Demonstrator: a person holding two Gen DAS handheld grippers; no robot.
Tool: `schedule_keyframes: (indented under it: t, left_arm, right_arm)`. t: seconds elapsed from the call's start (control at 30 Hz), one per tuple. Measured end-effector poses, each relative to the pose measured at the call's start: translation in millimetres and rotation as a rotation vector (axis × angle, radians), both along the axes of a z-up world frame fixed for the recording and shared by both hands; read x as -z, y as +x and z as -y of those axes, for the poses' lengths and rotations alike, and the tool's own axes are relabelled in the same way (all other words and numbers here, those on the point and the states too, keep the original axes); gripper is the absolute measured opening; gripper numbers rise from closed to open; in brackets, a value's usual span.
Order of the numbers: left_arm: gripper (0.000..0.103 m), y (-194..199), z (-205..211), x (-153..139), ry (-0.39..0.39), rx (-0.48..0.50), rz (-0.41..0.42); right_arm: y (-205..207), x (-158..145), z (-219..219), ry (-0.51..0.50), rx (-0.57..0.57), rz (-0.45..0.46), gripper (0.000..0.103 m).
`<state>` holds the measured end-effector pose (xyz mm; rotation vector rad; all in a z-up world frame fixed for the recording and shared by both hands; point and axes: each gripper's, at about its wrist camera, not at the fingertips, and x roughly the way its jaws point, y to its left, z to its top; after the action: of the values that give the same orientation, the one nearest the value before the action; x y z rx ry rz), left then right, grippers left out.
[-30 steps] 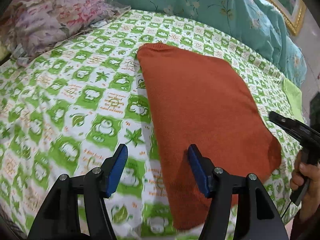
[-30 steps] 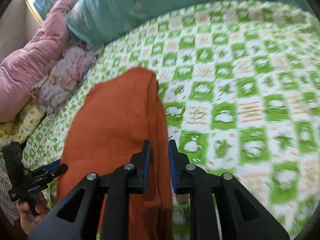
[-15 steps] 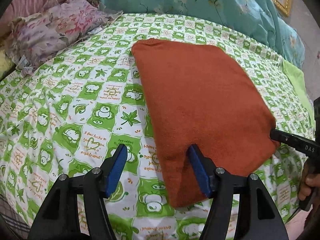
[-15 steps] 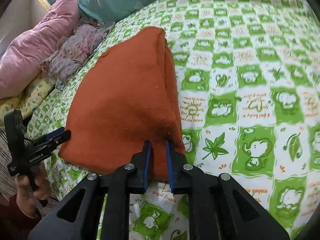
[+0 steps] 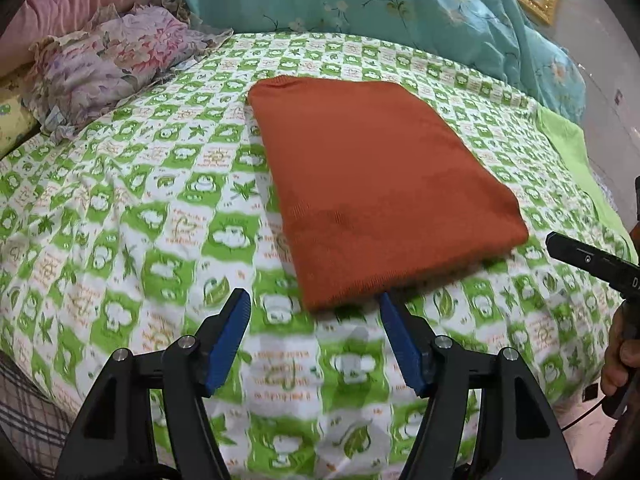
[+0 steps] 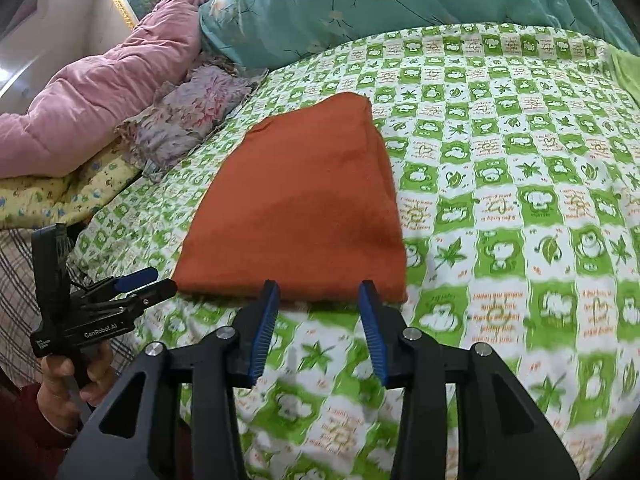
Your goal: Fold small clothes
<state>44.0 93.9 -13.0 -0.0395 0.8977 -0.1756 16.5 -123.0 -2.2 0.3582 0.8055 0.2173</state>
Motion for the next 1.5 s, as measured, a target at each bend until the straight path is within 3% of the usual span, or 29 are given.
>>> schedule_keyframes:
  t: [0.17, 0.27, 0.67, 0.93, 1.5]
  left_arm:
    - [0.070, -15.1, 1.4, -1.1, 0.023, 0.006, 0.017]
    - [0.080, -26.4, -1.1, -3.3, 0.044, -0.003, 0.034]
    - [0.081, -60.5, -7.4, -2.1, 0.028, -0.012, 0.053]
    - [0.087, -64.0, -2.4, -13.4, 0.044, -0.009, 0.119]
    - [0.098, -0.5, 10.7, -10.4, 0.075, -0.020, 0.101]
  right_arm:
    - [-19.0, 2.5, -10.9, -0.026, 0.008, 0.003, 0.056]
    - [-30.7, 1.8, -18.9, -0.047, 0.011, 0.005, 0.065]
    - [-59.3, 1.8, -44.6, -0.110, -0.002, 0.011, 0.084]
    - [-69.9, -10.1, -57.5, -0.181, -0.031, 0.092, 0.099]
    - [0.6, -4.2, -45.1, -0.162, -0.004, 0.059, 0.100]
